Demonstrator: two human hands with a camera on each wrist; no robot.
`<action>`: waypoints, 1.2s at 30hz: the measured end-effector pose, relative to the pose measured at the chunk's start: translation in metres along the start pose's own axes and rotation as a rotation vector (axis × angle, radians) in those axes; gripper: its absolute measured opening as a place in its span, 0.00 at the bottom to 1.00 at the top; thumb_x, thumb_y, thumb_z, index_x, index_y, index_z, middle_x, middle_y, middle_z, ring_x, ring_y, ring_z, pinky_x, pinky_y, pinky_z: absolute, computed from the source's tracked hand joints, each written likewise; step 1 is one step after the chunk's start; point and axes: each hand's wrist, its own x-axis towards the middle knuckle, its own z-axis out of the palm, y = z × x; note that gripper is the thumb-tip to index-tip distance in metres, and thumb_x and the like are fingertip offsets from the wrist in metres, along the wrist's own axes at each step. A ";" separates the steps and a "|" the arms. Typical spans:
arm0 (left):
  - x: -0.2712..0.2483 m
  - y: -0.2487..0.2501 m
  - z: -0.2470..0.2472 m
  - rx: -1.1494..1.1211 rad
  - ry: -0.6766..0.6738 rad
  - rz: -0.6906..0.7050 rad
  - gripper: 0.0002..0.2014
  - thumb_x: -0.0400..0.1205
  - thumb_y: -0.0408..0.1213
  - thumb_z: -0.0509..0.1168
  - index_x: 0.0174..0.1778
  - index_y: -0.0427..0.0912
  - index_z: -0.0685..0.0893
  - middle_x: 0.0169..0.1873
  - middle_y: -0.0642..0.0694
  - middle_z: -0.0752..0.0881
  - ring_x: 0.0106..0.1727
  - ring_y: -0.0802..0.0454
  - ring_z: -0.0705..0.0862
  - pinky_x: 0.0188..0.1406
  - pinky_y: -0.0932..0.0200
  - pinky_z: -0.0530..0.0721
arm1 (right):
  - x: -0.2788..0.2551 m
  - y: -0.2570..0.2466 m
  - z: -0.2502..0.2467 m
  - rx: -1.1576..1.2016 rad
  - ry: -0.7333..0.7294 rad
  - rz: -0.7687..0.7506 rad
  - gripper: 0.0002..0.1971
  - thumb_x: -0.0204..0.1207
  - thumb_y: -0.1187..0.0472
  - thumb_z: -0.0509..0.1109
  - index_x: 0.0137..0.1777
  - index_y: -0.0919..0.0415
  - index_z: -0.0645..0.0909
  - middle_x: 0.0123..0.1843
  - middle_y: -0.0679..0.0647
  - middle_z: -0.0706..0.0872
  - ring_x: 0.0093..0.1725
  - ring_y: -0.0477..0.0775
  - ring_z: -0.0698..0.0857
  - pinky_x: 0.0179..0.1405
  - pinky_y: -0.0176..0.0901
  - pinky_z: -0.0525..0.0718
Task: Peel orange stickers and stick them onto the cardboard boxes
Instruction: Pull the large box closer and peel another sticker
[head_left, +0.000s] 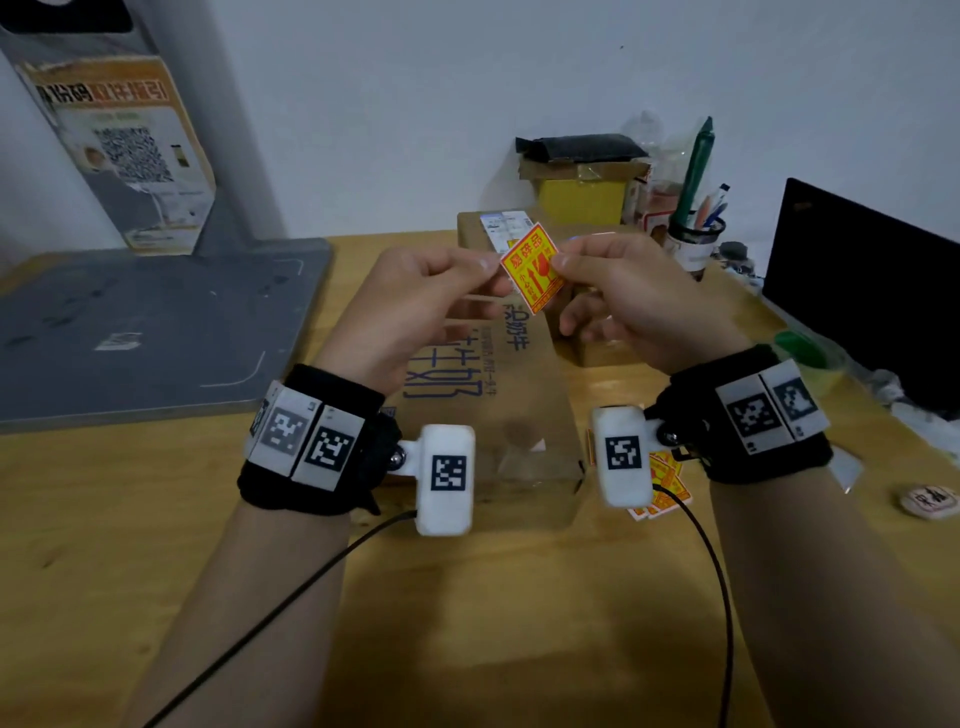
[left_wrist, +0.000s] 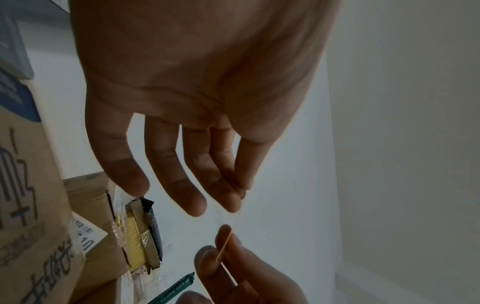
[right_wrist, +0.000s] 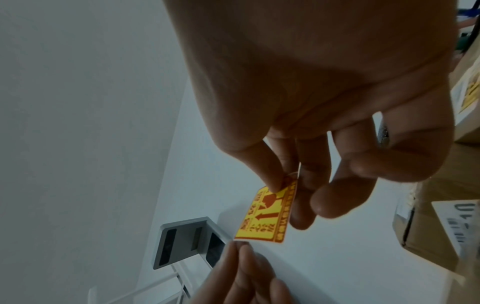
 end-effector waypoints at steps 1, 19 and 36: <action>0.001 -0.001 -0.001 -0.002 -0.004 -0.004 0.08 0.87 0.40 0.67 0.47 0.45 0.92 0.39 0.52 0.93 0.41 0.55 0.90 0.50 0.52 0.83 | 0.002 0.001 0.001 -0.003 -0.006 -0.004 0.11 0.88 0.59 0.66 0.44 0.55 0.86 0.36 0.54 0.91 0.25 0.53 0.83 0.25 0.41 0.74; -0.003 -0.001 0.003 -0.163 -0.061 -0.025 0.10 0.87 0.35 0.64 0.42 0.41 0.86 0.29 0.53 0.85 0.32 0.58 0.83 0.36 0.60 0.78 | -0.008 0.001 0.008 -0.085 -0.022 -0.073 0.09 0.84 0.53 0.73 0.56 0.57 0.90 0.41 0.61 0.93 0.27 0.53 0.83 0.28 0.43 0.73; -0.019 0.008 0.025 0.016 0.052 0.039 0.10 0.84 0.36 0.68 0.39 0.37 0.90 0.27 0.51 0.80 0.29 0.58 0.76 0.28 0.62 0.71 | -0.040 -0.011 0.009 -0.134 0.125 -0.188 0.16 0.77 0.47 0.77 0.46 0.61 0.93 0.40 0.70 0.91 0.30 0.59 0.81 0.23 0.40 0.74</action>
